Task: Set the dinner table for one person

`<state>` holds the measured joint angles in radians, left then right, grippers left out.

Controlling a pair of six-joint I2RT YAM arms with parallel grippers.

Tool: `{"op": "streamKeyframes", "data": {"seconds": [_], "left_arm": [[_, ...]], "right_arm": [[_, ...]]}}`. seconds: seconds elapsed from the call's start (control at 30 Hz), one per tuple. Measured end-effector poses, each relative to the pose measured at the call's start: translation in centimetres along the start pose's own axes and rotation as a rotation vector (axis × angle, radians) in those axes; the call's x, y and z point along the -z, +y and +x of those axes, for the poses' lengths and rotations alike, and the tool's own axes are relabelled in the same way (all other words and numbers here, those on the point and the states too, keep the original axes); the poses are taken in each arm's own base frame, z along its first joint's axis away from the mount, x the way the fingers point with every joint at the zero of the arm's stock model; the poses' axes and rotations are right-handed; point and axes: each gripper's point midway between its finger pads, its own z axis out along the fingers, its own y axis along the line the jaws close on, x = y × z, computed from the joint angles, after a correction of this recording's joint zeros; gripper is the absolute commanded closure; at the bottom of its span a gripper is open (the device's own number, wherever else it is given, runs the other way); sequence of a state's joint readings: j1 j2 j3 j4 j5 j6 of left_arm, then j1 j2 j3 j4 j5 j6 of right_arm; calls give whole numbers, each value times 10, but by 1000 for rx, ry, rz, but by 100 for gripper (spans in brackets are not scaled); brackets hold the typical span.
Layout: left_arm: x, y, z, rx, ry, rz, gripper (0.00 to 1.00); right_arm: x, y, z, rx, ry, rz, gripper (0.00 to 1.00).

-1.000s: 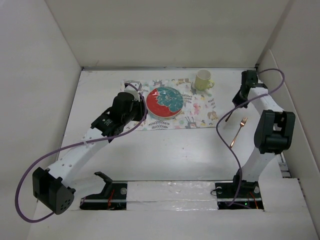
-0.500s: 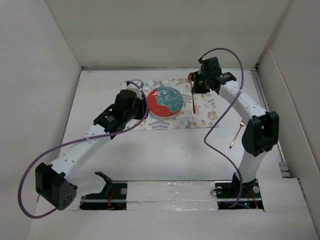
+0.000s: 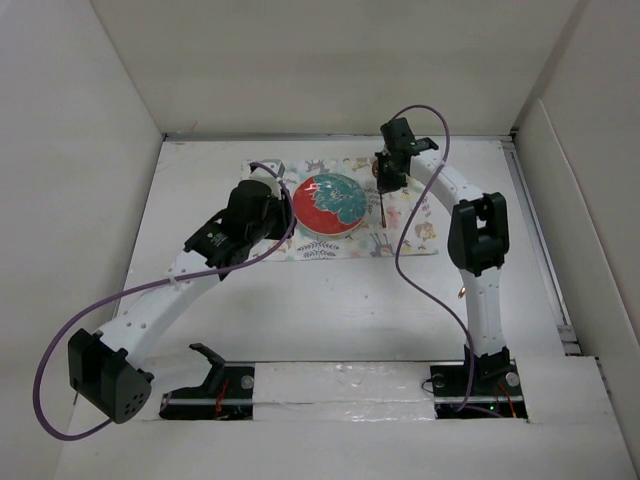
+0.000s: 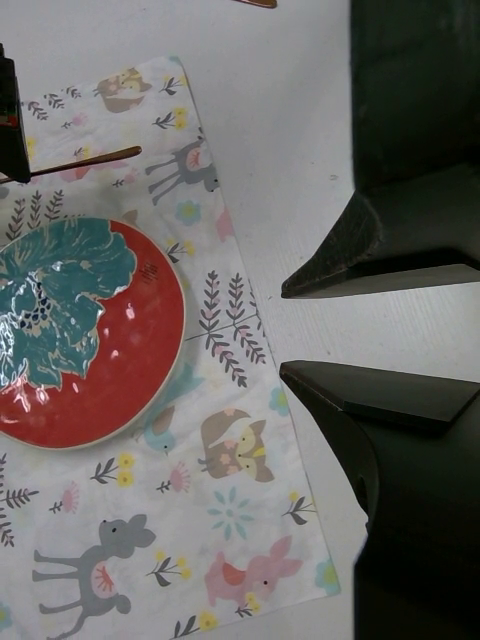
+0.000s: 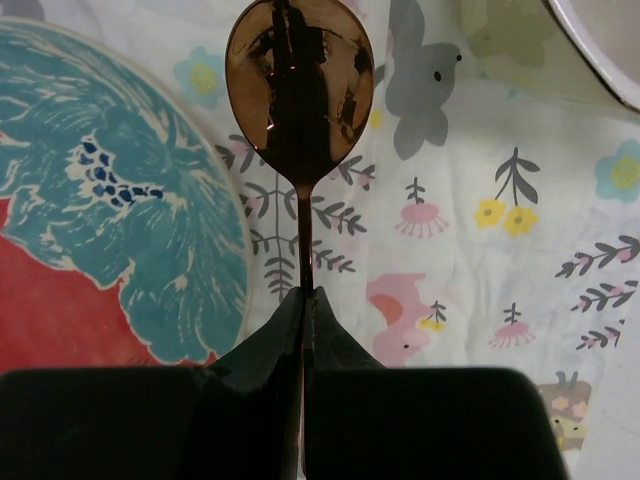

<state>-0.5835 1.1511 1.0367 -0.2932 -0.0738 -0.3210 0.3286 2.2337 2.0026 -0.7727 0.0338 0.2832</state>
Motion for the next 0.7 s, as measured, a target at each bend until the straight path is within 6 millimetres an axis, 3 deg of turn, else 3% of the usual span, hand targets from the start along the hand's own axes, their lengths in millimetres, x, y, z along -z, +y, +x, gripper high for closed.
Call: {"op": "streamKeyframes", "data": {"seconds": [0.4, 0.43, 0.57, 0.7], "left_arm": [[1, 3, 1, -2, 3, -13, 71], [1, 3, 1, -2, 3, -13, 71], [1, 3, 1, -2, 3, -13, 71], [1, 2, 1, -2, 4, -11, 71]], "right_arm": [[-41, -23, 32, -25, 113, 54, 100], [-42, -24, 32, -27, 115, 55, 96], [-42, -23, 32, -39, 113, 56, 67], [-42, -19, 33, -40, 114, 51, 52]]}}
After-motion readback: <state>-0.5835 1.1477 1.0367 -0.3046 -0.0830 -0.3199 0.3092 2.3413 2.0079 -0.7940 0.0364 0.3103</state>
